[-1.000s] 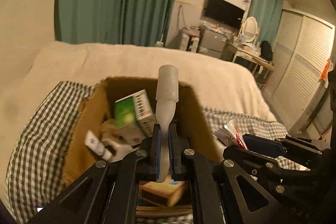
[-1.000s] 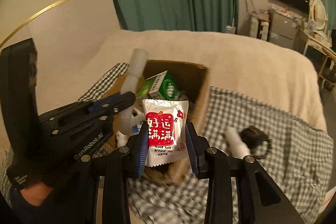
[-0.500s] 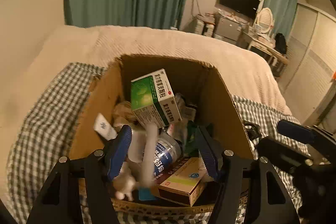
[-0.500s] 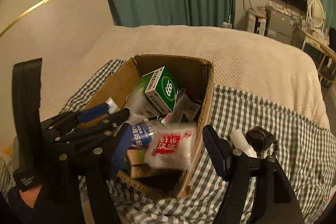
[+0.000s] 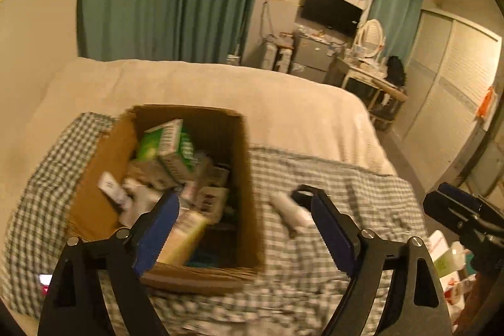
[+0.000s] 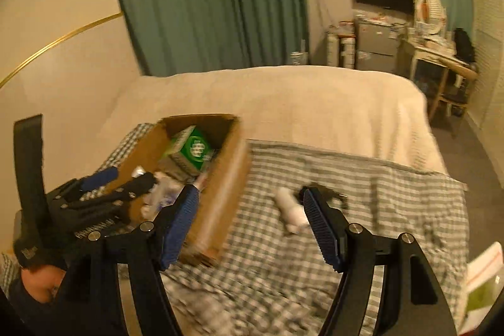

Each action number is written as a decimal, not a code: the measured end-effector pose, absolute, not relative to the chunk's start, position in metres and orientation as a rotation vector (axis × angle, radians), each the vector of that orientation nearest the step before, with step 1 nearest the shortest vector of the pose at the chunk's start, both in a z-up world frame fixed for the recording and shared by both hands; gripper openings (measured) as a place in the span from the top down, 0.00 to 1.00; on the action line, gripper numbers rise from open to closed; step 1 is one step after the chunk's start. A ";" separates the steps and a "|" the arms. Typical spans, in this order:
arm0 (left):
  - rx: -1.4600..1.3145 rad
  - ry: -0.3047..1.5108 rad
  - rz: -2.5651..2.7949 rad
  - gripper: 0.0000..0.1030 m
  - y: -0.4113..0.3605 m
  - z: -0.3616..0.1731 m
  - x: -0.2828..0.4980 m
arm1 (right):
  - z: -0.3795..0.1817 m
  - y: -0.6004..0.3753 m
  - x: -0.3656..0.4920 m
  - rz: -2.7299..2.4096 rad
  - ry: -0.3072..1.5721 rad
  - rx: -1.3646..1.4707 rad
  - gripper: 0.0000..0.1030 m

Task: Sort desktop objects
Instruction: 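Drop the white tube and candy packet into the cardboard box, then grasp the white hair dryer with the left gripper while the right grasps the bead bracelet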

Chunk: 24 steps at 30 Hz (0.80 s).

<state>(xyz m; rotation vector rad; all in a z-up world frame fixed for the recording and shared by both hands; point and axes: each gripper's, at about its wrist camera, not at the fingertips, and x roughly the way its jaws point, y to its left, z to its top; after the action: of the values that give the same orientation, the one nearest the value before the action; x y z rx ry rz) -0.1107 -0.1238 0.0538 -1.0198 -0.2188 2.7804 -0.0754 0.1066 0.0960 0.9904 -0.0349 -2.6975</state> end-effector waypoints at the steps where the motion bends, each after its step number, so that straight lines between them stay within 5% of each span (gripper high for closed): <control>1: -1.022 -0.220 2.763 0.14 -0.113 0.053 -0.110 | 0.098 0.117 -0.069 -2.718 -0.031 0.990 0.33; 10: -1.159 -0.150 2.689 0.13 -0.018 -0.009 -0.125 | 0.078 0.204 -0.046 -2.850 -0.046 0.990 0.33; 24: -1.342 -0.166 2.670 0.13 0.031 -0.128 -0.213 | -0.050 0.259 -0.127 -2.794 -0.127 1.131 0.38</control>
<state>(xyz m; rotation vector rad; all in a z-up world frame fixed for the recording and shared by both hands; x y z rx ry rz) -0.2125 0.0312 -0.1282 -1.3415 -0.1662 2.6698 -0.1268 0.2594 -0.0496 1.1311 -0.1266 -2.7939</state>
